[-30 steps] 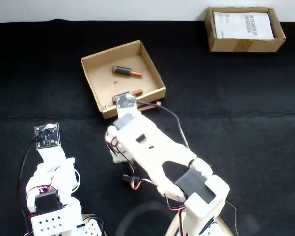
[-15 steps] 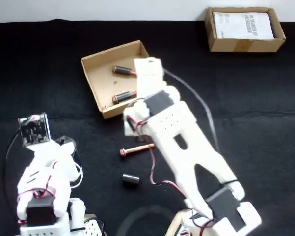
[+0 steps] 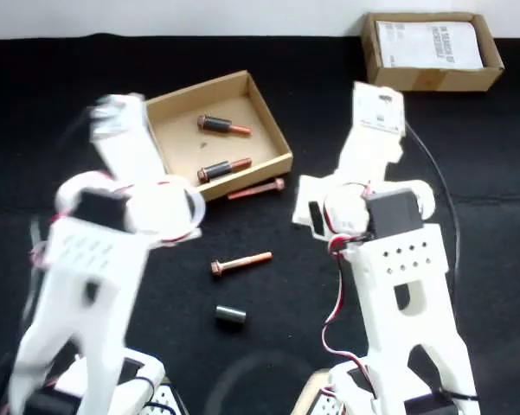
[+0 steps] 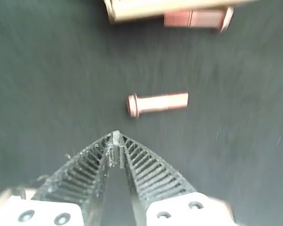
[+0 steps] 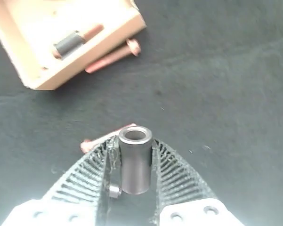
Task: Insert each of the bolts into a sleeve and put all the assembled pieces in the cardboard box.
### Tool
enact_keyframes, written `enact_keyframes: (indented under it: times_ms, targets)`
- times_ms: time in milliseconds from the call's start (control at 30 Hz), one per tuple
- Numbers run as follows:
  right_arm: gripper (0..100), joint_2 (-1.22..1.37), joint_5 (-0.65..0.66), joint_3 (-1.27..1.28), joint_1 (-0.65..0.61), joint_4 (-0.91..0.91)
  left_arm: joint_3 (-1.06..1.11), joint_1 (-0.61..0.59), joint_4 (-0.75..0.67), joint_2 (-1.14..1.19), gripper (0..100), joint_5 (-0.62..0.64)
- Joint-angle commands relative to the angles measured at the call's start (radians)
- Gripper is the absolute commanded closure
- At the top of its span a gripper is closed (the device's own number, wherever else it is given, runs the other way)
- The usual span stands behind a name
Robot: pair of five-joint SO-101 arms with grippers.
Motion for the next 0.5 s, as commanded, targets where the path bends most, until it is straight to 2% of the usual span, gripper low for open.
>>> enact_keyframes:
  times_ms: [0, 367, 467]
  targets:
    - [99.1, -0.07, 0.012, 0.074, 0.038, -0.024, -0.091, 0.081, 0.029, 0.191, 99, 0.037]
    - [99.1, -0.189, 0.068, 0.36, 0.183, -0.232, -0.122, 0.156, 0.026, 0.665, 99, 0.037]
    - [99.1, -0.222, 0.069, 0.398, 0.211, -0.251, -0.122, 0.171, -0.021, 0.765, 99, 0.037]
